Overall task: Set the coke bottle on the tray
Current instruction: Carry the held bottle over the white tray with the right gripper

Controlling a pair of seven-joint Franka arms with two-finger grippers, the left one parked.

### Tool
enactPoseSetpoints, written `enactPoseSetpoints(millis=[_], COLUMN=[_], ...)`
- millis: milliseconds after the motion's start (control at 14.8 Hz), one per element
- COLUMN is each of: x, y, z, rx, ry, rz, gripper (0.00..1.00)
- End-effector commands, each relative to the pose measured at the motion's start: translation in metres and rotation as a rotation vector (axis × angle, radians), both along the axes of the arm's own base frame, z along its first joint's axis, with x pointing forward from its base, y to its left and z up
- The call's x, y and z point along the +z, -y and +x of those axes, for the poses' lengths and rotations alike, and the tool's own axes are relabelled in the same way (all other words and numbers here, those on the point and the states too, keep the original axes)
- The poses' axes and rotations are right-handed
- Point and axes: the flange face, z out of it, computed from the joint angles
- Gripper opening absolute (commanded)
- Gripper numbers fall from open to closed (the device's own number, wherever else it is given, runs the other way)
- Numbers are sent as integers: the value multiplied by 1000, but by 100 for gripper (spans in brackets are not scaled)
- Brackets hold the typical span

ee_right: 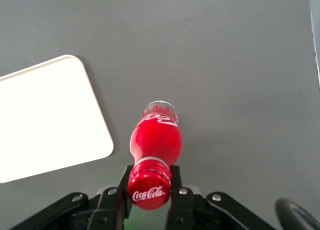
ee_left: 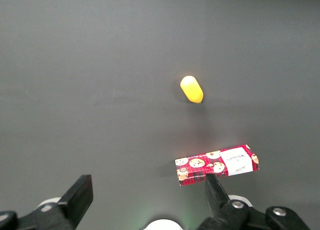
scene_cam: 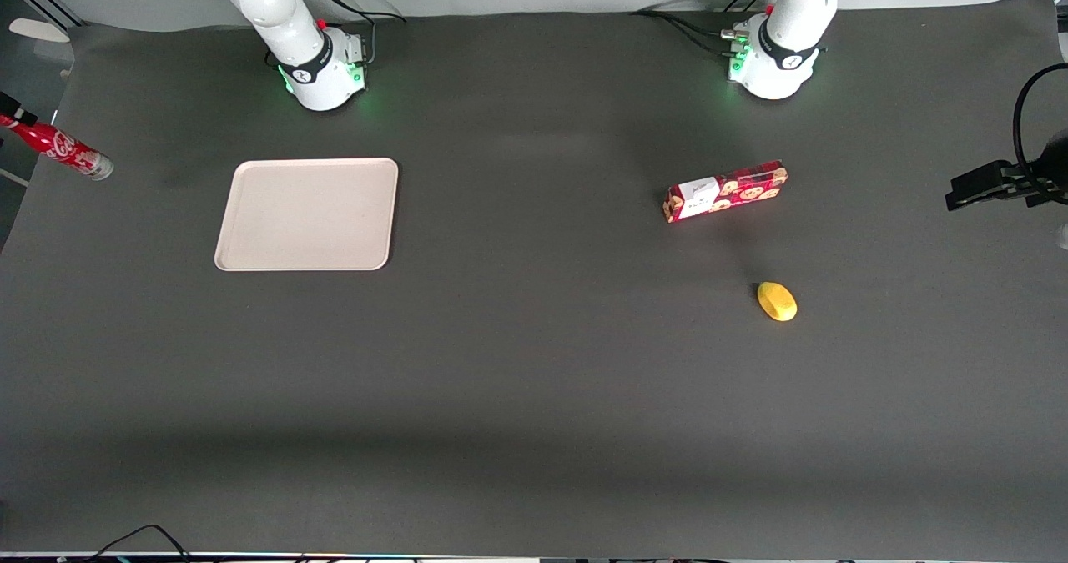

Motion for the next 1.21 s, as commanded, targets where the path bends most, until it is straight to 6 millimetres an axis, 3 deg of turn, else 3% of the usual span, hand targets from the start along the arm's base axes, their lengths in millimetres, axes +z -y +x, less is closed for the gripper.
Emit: enactPoseSetpoints(millis=[0, 135, 472, 809, 1146], x=[64, 75, 76, 72, 43], y=[-33, -43, -78, -147, -217], z=[23, 32, 61, 108, 140], rx=[15, 37, 75, 203, 237], ry=[4, 7, -10, -19, -50], rz=[-17, -32, -54, -50, 16], gripper=[0, 0, 0, 0, 0])
